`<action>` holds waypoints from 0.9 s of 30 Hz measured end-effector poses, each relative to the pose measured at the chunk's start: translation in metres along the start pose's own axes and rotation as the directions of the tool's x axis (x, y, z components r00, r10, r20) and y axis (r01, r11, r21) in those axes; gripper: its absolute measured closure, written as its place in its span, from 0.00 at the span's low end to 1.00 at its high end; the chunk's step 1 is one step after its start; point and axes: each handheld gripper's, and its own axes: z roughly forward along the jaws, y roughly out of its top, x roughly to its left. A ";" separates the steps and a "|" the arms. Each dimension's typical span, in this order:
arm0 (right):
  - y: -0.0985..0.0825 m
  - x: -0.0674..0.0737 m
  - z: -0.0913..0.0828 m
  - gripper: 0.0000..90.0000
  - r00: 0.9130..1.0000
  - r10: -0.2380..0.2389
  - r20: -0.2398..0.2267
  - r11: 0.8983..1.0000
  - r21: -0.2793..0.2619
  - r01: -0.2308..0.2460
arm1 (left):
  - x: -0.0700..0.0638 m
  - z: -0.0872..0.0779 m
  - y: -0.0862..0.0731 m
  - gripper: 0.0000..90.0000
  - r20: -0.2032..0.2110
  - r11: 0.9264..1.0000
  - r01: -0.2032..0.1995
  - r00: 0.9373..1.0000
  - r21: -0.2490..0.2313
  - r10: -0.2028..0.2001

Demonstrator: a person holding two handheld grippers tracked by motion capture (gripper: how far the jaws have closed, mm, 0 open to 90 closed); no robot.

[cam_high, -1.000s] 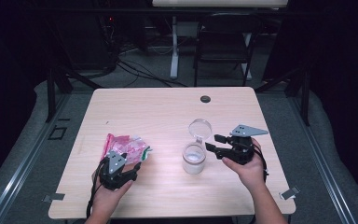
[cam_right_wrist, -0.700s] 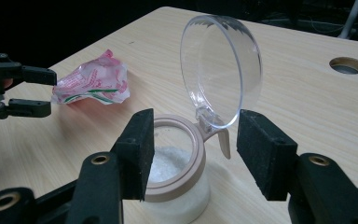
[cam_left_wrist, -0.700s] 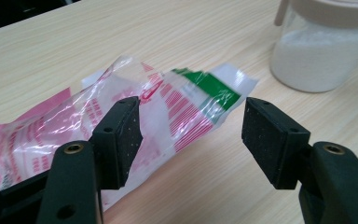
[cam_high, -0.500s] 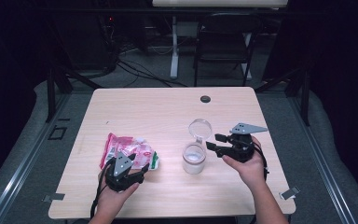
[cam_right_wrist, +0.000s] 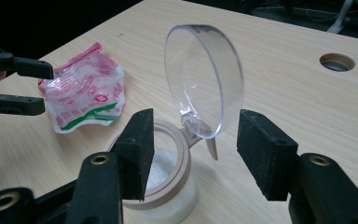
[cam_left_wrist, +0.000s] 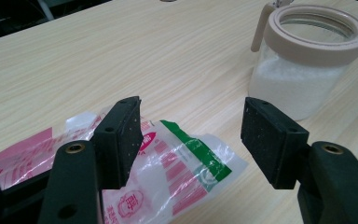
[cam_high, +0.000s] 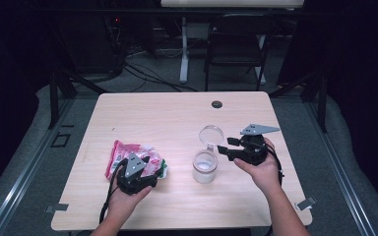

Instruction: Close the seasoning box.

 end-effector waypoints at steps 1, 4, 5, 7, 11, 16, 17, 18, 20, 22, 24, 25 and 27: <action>0.002 -0.001 0.000 0.50 1.000 0.003 0.002 1.000 0.000 -0.003 | 0.000 0.001 0.001 0.43 0.003 1.000 -0.002 1.000 0.000 0.002; 0.007 -0.003 0.002 0.49 1.000 0.002 0.012 1.000 0.011 -0.002 | 0.001 0.003 0.002 0.43 0.012 1.000 -0.009 1.000 -0.011 0.010; 0.008 -0.004 0.003 0.49 1.000 0.007 0.010 1.000 0.016 -0.008 | 0.001 0.003 0.002 0.43 0.014 1.000 -0.010 1.000 -0.013 0.010; 0.012 -0.005 0.004 0.48 1.000 0.005 0.020 1.000 0.030 -0.005 | 0.002 0.003 0.002 0.43 0.024 1.000 -0.003 1.000 -0.010 0.003; 0.019 -0.003 0.007 0.48 0.999 -0.010 0.035 0.999 0.040 0.009 | 0.005 0.002 -0.001 0.44 0.042 1.000 0.013 0.999 -0.014 -0.013; 0.029 -0.002 0.013 0.48 0.998 -0.017 0.058 0.998 0.058 0.013 | 0.007 -0.003 -0.003 0.45 0.041 1.000 0.005 0.999 -0.031 -0.004; 0.031 -0.001 0.014 0.48 0.998 -0.013 0.060 0.998 0.055 0.010 | 0.008 -0.004 -0.003 0.45 0.042 1.000 0.008 0.999 -0.030 -0.006; 0.032 -0.001 0.016 0.48 0.998 -0.013 0.062 0.998 0.055 0.010 | 0.009 -0.005 -0.003 0.45 0.045 1.000 0.010 0.999 -0.029 -0.008; 0.035 -0.001 0.019 0.48 0.998 -0.020 0.067 0.998 0.068 0.016 | 0.009 -0.006 -0.005 0.45 0.046 0.999 0.018 0.999 -0.029 -0.017; 0.036 0.000 0.024 0.48 0.998 -0.013 0.064 0.997 0.073 0.008 | 0.010 -0.006 -0.005 0.45 0.049 0.999 0.019 0.999 -0.027 -0.018; 0.037 0.000 0.029 0.48 0.998 -0.017 0.066 0.997 0.081 0.012 | 0.010 -0.006 -0.006 0.45 0.044 0.999 0.017 0.999 -0.027 -0.015; 0.037 0.000 0.031 0.49 0.997 -0.020 0.071 0.996 0.086 0.014 | 0.010 -0.007 -0.006 0.45 0.041 1.000 0.006 0.999 -0.023 -0.005; 0.038 0.001 0.034 0.52 0.997 -0.036 0.074 0.996 0.082 0.030 | 0.009 -0.008 -0.007 0.45 0.038 1.000 0.004 0.999 -0.026 -0.003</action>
